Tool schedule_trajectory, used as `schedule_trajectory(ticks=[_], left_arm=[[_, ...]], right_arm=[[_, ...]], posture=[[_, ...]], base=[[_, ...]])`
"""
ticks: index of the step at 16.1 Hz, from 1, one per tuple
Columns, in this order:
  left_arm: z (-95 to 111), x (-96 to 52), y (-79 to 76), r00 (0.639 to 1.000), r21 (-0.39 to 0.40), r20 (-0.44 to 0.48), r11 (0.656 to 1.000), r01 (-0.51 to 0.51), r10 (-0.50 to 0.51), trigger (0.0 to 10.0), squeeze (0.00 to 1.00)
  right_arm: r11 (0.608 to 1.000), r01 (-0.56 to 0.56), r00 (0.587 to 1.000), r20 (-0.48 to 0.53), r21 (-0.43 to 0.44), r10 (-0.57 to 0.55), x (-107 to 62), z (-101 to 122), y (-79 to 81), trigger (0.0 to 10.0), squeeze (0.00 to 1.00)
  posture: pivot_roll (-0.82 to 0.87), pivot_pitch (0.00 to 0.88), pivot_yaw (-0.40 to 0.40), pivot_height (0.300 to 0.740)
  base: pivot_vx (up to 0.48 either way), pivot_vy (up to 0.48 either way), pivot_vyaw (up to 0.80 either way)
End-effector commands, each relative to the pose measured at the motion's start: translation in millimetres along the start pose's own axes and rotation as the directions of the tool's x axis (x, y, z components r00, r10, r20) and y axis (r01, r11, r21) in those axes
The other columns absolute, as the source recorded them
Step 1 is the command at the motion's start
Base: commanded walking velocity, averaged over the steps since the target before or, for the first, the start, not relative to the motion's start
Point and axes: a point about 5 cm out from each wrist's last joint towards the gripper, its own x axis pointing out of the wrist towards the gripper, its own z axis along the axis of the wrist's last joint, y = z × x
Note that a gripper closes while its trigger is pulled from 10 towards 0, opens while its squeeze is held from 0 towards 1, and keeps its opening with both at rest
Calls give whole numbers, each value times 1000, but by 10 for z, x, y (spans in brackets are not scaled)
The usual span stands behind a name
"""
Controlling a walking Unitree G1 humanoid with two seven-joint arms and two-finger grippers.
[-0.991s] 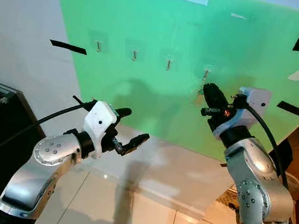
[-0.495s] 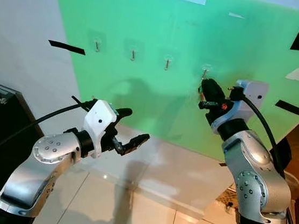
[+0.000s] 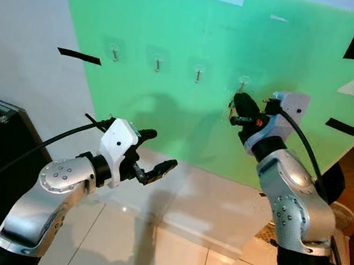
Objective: Hang keys on a hook
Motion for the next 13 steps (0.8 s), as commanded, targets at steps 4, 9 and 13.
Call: schedule_trajectory(ticks=[4, 9, 13], left_arm=[[58, 0, -13, 1000, 25, 9, 1000, 12, -12, 10000, 0], [57, 3, -10, 1000, 23, 8, 1000, 13, -13, 10000, 0], [55, 3, -7, 1000, 24, 8, 1000, 15, -16, 10000, 0]], right_arm=[[1000, 11, 999, 34, -1, -11, 75, 80, -3, 10000, 0], [995, 96, 995, 27, 21, -97, 104, 64, -112, 10000, 0], [977, 203, 979, 2, 66, -204, 114, 23, -254, 10000, 0]], posture=[[21, 0, 9, 740], [20, 0, 11, 740], [23, 0, 10, 740]], base=[[0, 0, 0], [0, 0, 0], [0, 0, 0]])
